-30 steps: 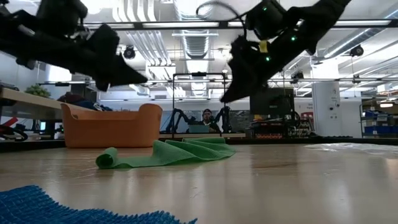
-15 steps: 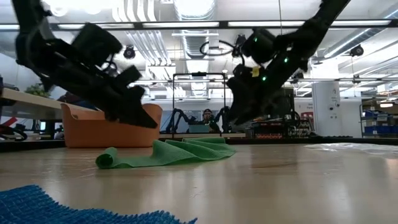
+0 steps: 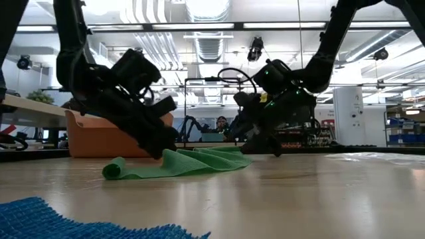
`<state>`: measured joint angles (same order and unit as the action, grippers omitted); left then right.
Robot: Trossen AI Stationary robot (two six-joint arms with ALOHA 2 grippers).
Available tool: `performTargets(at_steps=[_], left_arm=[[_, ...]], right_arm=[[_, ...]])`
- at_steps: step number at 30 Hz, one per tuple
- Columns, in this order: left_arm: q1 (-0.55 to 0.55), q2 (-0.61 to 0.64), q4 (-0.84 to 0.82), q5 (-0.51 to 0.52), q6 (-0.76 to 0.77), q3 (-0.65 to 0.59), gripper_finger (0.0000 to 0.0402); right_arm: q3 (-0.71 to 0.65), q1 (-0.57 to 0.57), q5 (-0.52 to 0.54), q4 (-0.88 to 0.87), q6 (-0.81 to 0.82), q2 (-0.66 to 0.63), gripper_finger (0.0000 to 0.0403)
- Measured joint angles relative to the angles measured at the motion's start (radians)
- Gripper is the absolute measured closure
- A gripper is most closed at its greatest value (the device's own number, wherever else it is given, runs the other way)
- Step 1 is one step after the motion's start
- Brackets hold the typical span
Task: Roll bandage
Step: Roll the green bandage
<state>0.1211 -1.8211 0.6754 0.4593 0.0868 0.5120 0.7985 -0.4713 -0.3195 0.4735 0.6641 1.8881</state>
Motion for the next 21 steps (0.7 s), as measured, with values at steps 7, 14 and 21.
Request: performTargets(at_steps=[7,14,21], left_arm=[[0.000,-0.024,0.004,-0.024,0.000,0.025,0.0363],[0.001,-0.018,-0.003,-0.025,0.000,0.026,0.0363],[0.000,-0.022,0.004,-0.025,0.000,0.027,0.0363]], right_arm=[[-0.001,0.001,-0.033,-0.008,0.014,-0.015,0.0187],[-0.002,0.002,-0.070,-0.029,0.018,-0.026,0.0195],[-0.002,0.002,-0.154,-0.049,0.016,-0.027,0.0190]])
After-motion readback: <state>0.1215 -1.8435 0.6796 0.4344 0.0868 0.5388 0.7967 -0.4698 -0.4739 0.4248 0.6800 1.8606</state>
